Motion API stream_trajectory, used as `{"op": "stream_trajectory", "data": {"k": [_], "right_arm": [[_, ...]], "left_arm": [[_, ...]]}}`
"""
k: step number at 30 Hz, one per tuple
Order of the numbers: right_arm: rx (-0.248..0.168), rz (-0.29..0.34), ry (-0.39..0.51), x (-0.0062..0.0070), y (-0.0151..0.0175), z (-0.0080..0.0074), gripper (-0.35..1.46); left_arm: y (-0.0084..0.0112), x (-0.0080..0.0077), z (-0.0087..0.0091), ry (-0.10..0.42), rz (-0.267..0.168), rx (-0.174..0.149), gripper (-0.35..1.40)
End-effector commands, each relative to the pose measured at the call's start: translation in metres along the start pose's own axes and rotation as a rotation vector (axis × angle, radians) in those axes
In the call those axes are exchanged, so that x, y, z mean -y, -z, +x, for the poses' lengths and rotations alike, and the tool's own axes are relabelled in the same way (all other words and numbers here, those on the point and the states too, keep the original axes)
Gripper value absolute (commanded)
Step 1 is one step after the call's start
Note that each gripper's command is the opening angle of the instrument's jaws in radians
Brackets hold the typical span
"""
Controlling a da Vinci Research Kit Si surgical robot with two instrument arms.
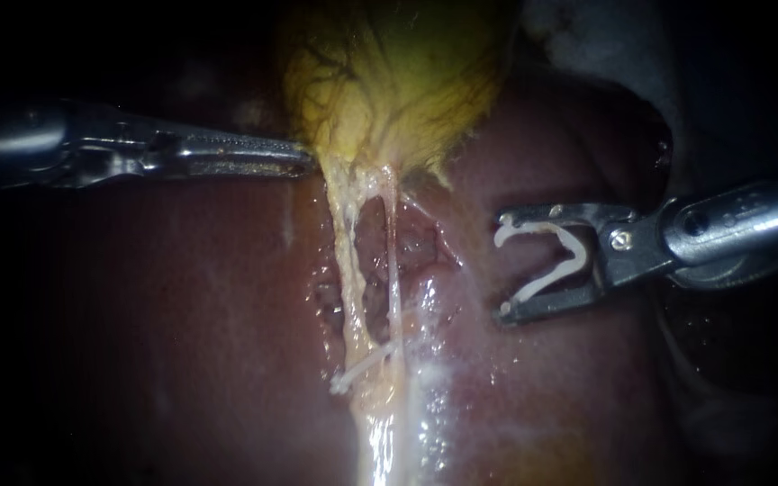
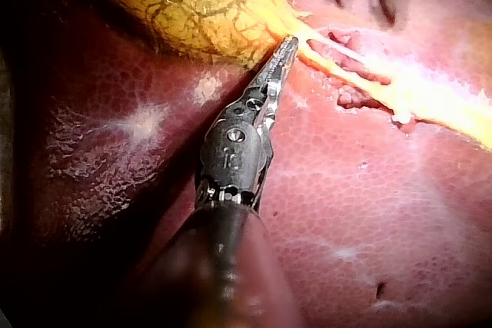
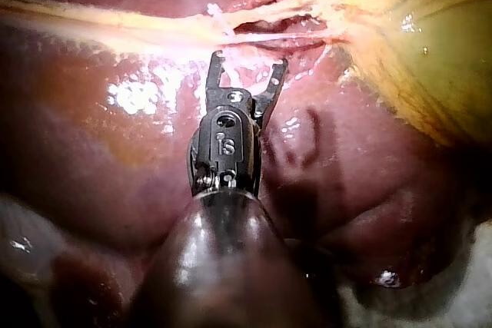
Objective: Clipping second clip left tube
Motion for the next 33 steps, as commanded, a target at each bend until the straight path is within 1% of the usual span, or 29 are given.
{"op": "stream_trajectory", "data": {"k": [1, 5, 6, 8, 9, 11, 13, 14, 16, 18, 20, 21, 24, 28, 30, 33], "right_arm": [[0.000, 0.000, 0.000, 0.0001, 0.0000, 0.0000, 0.57], [-0.001, 0.000, 0.006, 0.0002, 0.0000, 0.0001, 0.58], [-0.001, 0.006, 0.005, 0.0002, 0.0000, 0.0001, 0.58], [-0.002, 0.020, 0.004, 0.0001, -0.0001, 0.0001, 0.58], [-0.003, 0.029, 0.004, 0.0001, -0.0002, 0.0002, 0.58], [-0.005, 0.046, 0.003, 0.0001, -0.0002, 0.0002, 0.58], [-0.009, 0.082, 0.002, 0.0001, -0.0004, 0.0003, 0.58], [-0.011, 0.106, 0.002, 0.0001, -0.0004, 0.0003, 0.58], [-0.022, 0.125, 0.001, 0.0001, -0.0007, 0.0005, 0.58], [-0.043, 0.148, 0.001, 0.0000, -0.0011, 0.0007, 0.58], [-0.075, 0.168, 0.001, 0.0000, -0.0016, 0.0009, 0.58], [-0.099, 0.187, -0.009, -0.0001, -0.0019, 0.0010, 0.57], [-0.143, 0.222, -0.065, -0.0003, -0.0030, 0.0013, 0.57], [-0.190, 0.271, -0.129, -0.0005, -0.0048, 0.0013, 0.58], [-0.204, 0.293, -0.152, -0.0005, -0.0058, 0.0012, 0.58], [-0.211, 0.328, -0.181, -0.0005, -0.0076, 0.0009, 0.57]], "left_arm": [[0.0001, 0.0000, 0.0000, 0.000, 0.001, 0.000, -0.35], [0.0014, 0.0001, -0.0009, 0.005, 0.008, 0.000, -0.35], [0.0021, 0.0001, -0.0016, 0.008, 0.013, 0.000, -0.35], [0.0035, 0.0001, -0.0027, 0.014, 0.003, -0.003, -0.35], [0.0042, 0.0001, -0.0034, 0.024, -0.004, 0.004, -0.35], [0.0060, 0.0000, -0.0049, 0.023, -0.017, 0.017, -0.35], [0.0076, 0.0000, -0.0062, 0.014, -0.030, 0.028, -0.35], [0.0082, 0.0000, -0.0067, 0.012, -0.035, 0.033, -0.35], [0.0090, 0.0000, -0.0074, 0.011, -0.039, 0.036, -0.35], [0.0093, 0.0000, -0.0076, 0.007, -0.043, 0.041, -0.35], [0.0093, 0.0001, -0.0075, 0.007, -0.044, 0.041, -0.35], [0.0092, 0.0001, -0.0075, 0.007, -0.045, 0.041, -0.35], [0.0090, 0.0002, -0.0074, 0.006, -0.046, 0.041, -0.35], [0.0090, 0.0002, -0.0074, 0.006, -0.046, 0.041, -0.35], [0.0090, 0.0003, -0.0074, 0.006, -0.047, 0.041, -0.35], [0.0090, 0.0003, -0.0074, 0.006, -0.047, 0.041, -0.35]]}}
